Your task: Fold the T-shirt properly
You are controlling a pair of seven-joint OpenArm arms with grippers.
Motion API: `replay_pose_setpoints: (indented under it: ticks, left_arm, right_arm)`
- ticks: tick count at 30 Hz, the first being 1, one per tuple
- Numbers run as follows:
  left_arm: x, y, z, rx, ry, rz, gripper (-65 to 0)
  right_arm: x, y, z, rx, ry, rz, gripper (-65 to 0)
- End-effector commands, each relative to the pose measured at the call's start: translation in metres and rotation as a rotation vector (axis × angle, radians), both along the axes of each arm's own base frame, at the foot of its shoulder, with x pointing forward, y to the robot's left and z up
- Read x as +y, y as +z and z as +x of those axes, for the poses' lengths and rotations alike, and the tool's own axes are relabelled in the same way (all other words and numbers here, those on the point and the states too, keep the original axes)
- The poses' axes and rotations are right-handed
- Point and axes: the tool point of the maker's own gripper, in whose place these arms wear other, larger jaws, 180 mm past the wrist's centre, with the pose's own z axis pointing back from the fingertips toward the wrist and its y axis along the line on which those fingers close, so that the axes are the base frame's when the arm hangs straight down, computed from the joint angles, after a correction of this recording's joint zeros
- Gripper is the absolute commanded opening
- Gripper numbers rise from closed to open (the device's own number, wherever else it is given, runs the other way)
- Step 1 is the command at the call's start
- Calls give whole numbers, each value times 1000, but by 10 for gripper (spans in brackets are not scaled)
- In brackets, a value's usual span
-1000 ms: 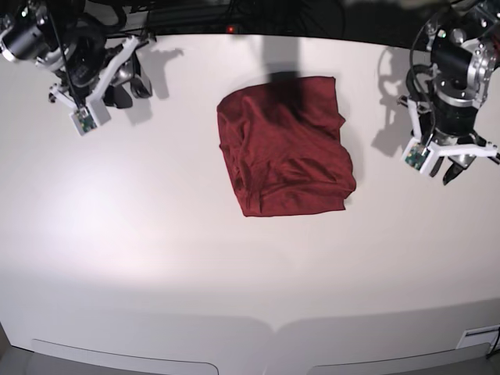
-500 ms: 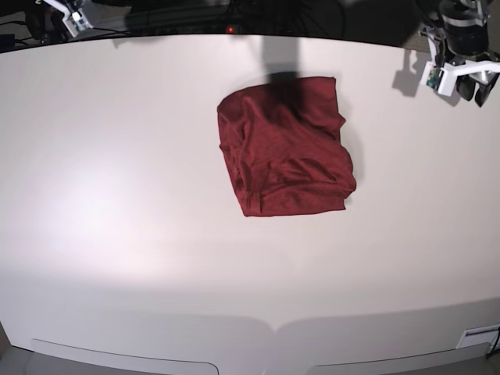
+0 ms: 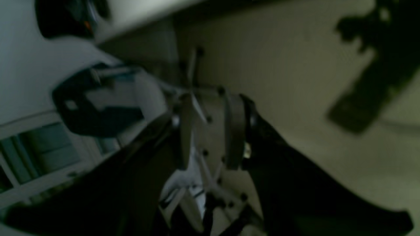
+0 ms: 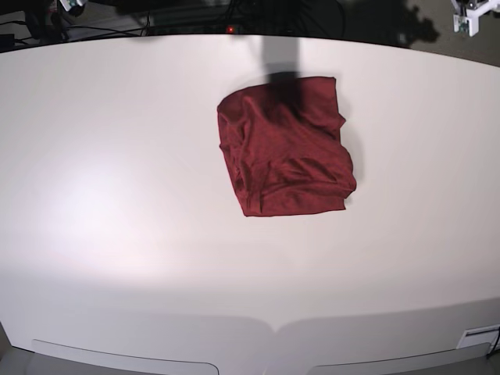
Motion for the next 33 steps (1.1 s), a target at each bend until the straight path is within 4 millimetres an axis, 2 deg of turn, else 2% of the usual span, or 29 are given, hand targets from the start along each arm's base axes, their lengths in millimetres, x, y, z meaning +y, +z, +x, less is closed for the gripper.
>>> replay_pose_setpoints:
  ticks: [1, 4, 7, 10, 13, 15, 17, 19, 21, 24, 27, 30, 33]
  left_arm:
    - [4, -8, -8, 19, -15, 4, -485]
    - [2, -60, -32, 111, -7, -119, -485]
    - [0, -107, -38, 142, 34, -263, -485]
    - [0, -142, -39, 145, 64, -392, -487]
    - [-11, -169, -34, 121, 51, -553, -487]
    - [-29, -185, -36, 128, 77, -711, -487]
    - [-56, -197, -41, 153, 91, -881, -487]
    - [-81, -203, -43, 149, 95, -1015, -487]
    - [-102, -206, -38, 112, 100, -1108, -494]
    - [-125, -209, -39, 105, 112, -1165, -511]
    - [-144, -211, -40, 102, 120, -1194, -513]
    - [-158, -213, -41, 98, 127, -1218, -513]
    - [-165, -213, -41, 96, 130, -1229, -513]
  right_arm:
    - [-13, -5, -4, 14, -4, -10, -434]
    - [-50, -35, -16, 77, -35, -57, -434]
    - [-81, -68, -32, 177, -51, -94, -434]
    - [-98, -98, -55, 312, -45, -104, -434]
    - [-102, -128, -70, 395, -15, -104, -434]
    - [-96, -146, -77, 444, 35, -97, -434]
    - [-83, -162, -79, 492, 94, -81, -434]
    - [-67, -179, -71, 483, 145, -67, -434]
    - [-50, -197, -53, 422, 196, -65, -434]
    - [-19, -217, -30, 322, 231, -40, -434]
    - [13, -227, -18, 262, 244, 16, -434]
    - [30, -230, -13, 225, 235, 48, -434]
    - [39, -232, -9, 200, 225, 63, -434]
